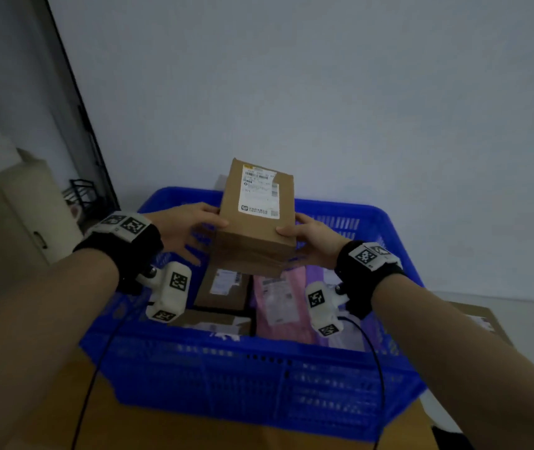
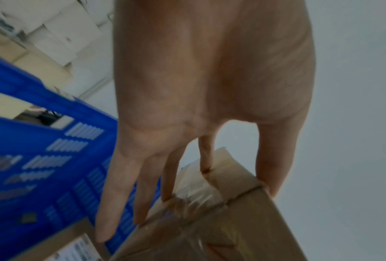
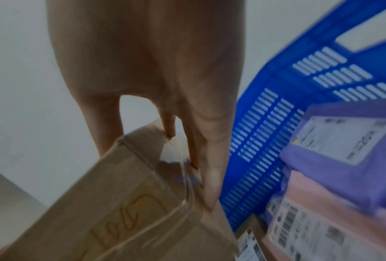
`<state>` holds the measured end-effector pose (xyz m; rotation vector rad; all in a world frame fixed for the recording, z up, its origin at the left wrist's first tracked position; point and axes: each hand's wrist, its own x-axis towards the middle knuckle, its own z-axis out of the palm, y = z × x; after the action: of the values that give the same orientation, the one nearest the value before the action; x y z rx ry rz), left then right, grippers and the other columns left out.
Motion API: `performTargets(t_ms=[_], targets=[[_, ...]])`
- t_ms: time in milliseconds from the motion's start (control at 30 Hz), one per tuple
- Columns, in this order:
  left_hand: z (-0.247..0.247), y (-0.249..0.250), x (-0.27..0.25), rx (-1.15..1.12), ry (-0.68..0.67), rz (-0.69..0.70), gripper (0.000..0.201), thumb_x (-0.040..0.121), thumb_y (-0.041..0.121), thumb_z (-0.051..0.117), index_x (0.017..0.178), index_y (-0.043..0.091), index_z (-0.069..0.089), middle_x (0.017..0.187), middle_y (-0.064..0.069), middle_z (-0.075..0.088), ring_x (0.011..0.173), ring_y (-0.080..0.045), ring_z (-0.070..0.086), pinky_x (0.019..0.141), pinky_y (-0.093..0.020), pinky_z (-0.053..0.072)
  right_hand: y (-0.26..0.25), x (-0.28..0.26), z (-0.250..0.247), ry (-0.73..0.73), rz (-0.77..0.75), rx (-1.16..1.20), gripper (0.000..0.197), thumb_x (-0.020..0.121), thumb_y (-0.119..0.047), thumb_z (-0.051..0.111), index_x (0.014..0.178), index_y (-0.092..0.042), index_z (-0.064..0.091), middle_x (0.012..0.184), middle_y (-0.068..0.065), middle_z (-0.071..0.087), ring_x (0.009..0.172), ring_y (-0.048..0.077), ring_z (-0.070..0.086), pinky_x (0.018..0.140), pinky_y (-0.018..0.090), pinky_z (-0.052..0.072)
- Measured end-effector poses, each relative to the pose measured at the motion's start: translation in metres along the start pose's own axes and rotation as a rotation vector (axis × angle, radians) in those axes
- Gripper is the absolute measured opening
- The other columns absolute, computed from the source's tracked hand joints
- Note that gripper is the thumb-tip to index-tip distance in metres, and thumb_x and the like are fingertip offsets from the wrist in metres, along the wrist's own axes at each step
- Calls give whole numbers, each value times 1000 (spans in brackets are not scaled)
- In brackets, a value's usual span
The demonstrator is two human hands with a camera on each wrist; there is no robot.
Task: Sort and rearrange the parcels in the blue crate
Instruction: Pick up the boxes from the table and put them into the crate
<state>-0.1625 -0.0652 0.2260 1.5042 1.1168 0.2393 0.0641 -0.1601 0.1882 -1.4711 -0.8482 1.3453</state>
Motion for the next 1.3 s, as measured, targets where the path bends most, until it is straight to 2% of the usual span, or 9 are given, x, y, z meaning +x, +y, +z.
performTargets(t_ms=[133, 267, 433, 567, 767, 867, 1000, 1133, 1300], targets=[[-40, -31, 22, 31, -13, -89, 44, 90, 22, 61, 131, 22, 46, 138, -7, 41, 121, -40, 48, 99, -58, 44, 17, 38, 39, -34, 84, -5, 47, 86, -1, 62, 131, -11, 52, 113, 9, 62, 94, 27, 62, 69, 41, 60], [-55, -59, 54, 36, -45, -167, 46, 93, 13, 55, 138, 17, 45, 140, -9, 44, 124, -37, 48, 100, -54, 44, 31, 68, 60, -12, 187, -28, 45, 88, 2, 59, 129, -15, 51, 112, 8, 60, 87, 25, 60, 65, 39, 57], [-55, -90, 97, 12, -17, -219, 18, 92, 8, 57, 108, 16, 59, 127, -10, 56, 114, -34, 55, 97, -50, 47, 49, 104, 65, 38, 291, -93, 48, 88, 1, 59, 131, -17, 47, 100, 7, 59, 100, 33, 57, 75, 43, 53], [-49, -106, 125, -45, 22, -245, 32, 91, 5, 58, 120, 13, 48, 123, -10, 52, 107, -30, 52, 92, -48, 47, 63, 128, 67, 83, 342, -121, 52, 87, 1, 60, 134, -17, 46, 93, 7, 57, 98, 35, 56, 85, 46, 51], [-48, -114, 150, -88, -15, -293, 37, 93, 7, 55, 129, 14, 46, 124, -9, 53, 100, -26, 55, 91, -47, 47, 73, 145, 65, 108, 372, -91, 49, 90, 0, 54, 136, -16, 47, 80, 7, 53, 73, 26, 53, 78, 44, 50], [-47, -118, 155, -63, -13, -323, 42, 94, 9, 55, 135, 15, 44, 136, -10, 50, 117, -30, 52, 91, -50, 47, 77, 147, 64, 108, 365, -75, 45, 94, 2, 45, 134, -16, 47, 83, 6, 53, 75, 26, 53, 90, 49, 46], [-44, -124, 155, 1, -14, -350, 47, 93, 9, 56, 138, 12, 42, 138, -11, 49, 127, -30, 47, 90, -47, 46, 80, 148, 65, 108, 359, -117, 48, 92, 5, 46, 134, -19, 48, 85, 3, 54, 84, 28, 55, 78, 46, 50], [-39, -119, 152, 123, 59, -274, 52, 93, 13, 57, 142, 15, 39, 143, -8, 46, 130, -29, 45, 96, -44, 46, 82, 149, 66, 111, 364, -188, 51, 90, 4, 49, 133, -22, 49, 93, 0, 59, 107, 30, 54, 96, 45, 48], [-31, -81, 151, 533, 94, -21, 52, 96, 30, 51, 143, 10, 40, 145, -9, 45, 126, -26, 49, 92, -28, 42, 51, 135, 55, 150, 250, -379, 47, 91, -5, 55, 137, -10, 46, 130, 9, 56, 121, 29, 52, 80, 29, 49]])
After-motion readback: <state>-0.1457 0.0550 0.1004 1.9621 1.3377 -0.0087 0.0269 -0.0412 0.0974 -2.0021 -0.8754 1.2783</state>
